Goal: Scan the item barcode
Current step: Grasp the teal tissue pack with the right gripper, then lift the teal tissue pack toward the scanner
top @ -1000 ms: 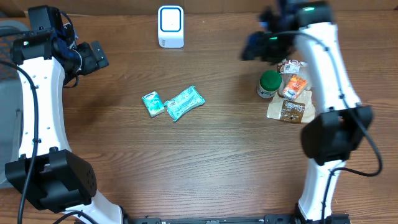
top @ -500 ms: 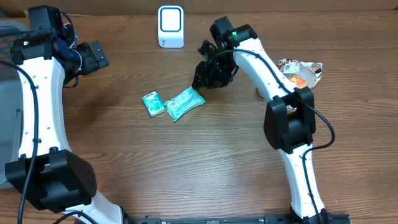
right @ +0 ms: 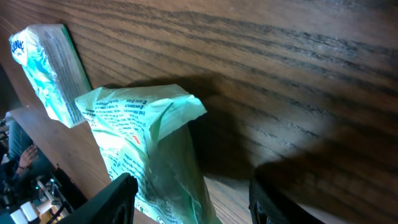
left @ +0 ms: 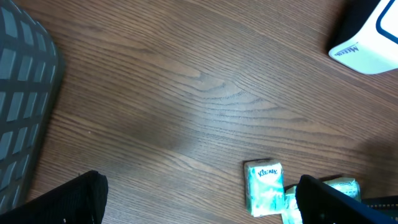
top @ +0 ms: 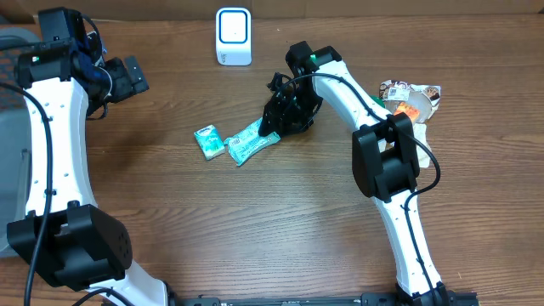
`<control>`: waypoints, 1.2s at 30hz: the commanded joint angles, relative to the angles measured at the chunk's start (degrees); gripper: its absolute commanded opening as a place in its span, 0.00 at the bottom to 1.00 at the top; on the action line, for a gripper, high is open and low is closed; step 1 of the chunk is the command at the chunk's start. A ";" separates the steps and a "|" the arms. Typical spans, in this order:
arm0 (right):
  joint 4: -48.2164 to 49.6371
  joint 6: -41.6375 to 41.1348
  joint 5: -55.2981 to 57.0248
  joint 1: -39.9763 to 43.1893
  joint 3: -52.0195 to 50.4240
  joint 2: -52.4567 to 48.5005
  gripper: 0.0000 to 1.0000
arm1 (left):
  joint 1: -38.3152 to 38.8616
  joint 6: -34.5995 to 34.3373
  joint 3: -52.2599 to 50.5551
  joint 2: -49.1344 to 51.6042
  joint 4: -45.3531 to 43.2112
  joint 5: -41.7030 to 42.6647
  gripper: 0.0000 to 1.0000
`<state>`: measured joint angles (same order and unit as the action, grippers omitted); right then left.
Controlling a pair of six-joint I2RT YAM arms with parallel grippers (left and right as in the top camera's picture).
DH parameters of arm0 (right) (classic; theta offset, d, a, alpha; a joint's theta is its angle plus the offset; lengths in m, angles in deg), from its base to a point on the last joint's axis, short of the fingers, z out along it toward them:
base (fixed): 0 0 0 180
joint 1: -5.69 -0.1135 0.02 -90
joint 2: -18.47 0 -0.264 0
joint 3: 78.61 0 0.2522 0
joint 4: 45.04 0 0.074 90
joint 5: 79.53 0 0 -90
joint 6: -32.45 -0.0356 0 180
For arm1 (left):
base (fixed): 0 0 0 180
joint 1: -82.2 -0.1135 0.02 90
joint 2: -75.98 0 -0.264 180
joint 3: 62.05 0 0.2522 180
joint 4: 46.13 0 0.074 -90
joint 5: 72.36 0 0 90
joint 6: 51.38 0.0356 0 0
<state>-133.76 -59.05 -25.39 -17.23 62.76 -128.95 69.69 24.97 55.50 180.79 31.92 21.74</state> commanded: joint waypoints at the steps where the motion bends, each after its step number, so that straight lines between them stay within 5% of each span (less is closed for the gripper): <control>1: 0.42 0.22 -0.92 -0.22 0.92 -2.78 0.53 | -0.22 -1.18 -0.15 -0.46 -0.04 0.20 0.99; 11: 5.53 -0.15 -5.95 -0.20 0.94 -2.82 0.04 | -0.22 -1.18 -0.15 -0.46 -0.04 0.20 1.00; 20: 2.67 2.16 -10.95 4.02 6.01 1.03 0.04 | -0.22 -1.18 -0.15 -0.46 -0.04 0.20 1.00; 36: 2.01 4.98 -10.34 6.67 8.22 25.05 0.04 | -0.22 -1.18 -0.15 -0.46 -0.07 0.20 0.99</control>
<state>-131.82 -54.78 -34.39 -10.10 69.69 -107.40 69.66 24.97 55.50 180.79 31.92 21.74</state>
